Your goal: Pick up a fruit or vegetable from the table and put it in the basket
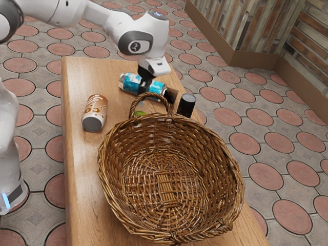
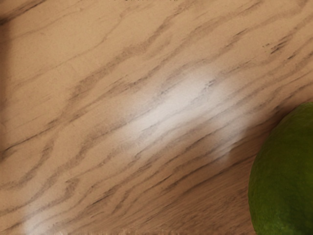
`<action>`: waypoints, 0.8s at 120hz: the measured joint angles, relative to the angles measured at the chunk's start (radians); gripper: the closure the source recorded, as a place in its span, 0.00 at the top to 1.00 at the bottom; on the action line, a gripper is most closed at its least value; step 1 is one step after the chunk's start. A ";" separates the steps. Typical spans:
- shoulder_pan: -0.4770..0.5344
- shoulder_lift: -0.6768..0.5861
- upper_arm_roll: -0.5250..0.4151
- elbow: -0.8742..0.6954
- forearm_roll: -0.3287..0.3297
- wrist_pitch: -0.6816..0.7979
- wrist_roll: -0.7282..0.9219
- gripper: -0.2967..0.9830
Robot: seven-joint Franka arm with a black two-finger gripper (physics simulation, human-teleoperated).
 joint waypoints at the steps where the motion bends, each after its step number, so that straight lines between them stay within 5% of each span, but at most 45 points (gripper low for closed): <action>1: -0.005 -0.001 0.000 0.000 -0.002 -0.003 0.002 0.75; 18: -0.077 0.004 -0.001 0.000 -0.024 -0.036 0.038 0.75; 96: -0.074 0.115 0.053 -0.009 -0.025 0.143 0.125 0.75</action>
